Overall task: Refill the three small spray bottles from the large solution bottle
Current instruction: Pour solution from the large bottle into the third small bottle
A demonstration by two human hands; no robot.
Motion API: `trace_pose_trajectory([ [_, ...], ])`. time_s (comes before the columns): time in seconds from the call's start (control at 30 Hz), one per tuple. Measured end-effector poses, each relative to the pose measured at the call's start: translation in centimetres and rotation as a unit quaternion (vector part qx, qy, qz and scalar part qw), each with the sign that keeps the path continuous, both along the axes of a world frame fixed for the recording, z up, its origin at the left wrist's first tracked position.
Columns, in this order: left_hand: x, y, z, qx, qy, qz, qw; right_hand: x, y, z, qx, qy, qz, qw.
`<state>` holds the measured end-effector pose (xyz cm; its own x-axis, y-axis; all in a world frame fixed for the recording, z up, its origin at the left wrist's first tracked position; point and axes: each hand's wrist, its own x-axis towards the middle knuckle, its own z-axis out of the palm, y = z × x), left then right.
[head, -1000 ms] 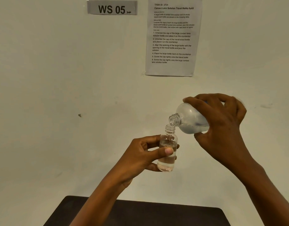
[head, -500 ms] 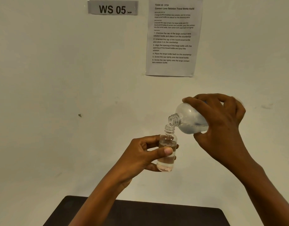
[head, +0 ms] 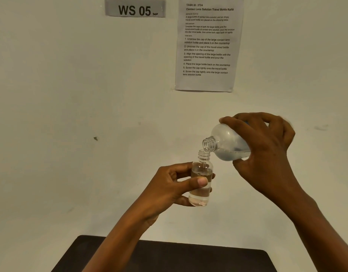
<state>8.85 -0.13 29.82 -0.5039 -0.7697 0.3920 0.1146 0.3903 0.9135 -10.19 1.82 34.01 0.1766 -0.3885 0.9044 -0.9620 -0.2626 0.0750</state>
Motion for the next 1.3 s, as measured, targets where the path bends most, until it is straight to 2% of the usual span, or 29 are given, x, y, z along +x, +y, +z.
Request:
trace_pose_trajectory([
  [1.3,-0.01,0.06,0.12,-0.007,-0.002,0.005,1.000,0.06,0.15,0.17,-0.003,0.000,0.001,1.000],
])
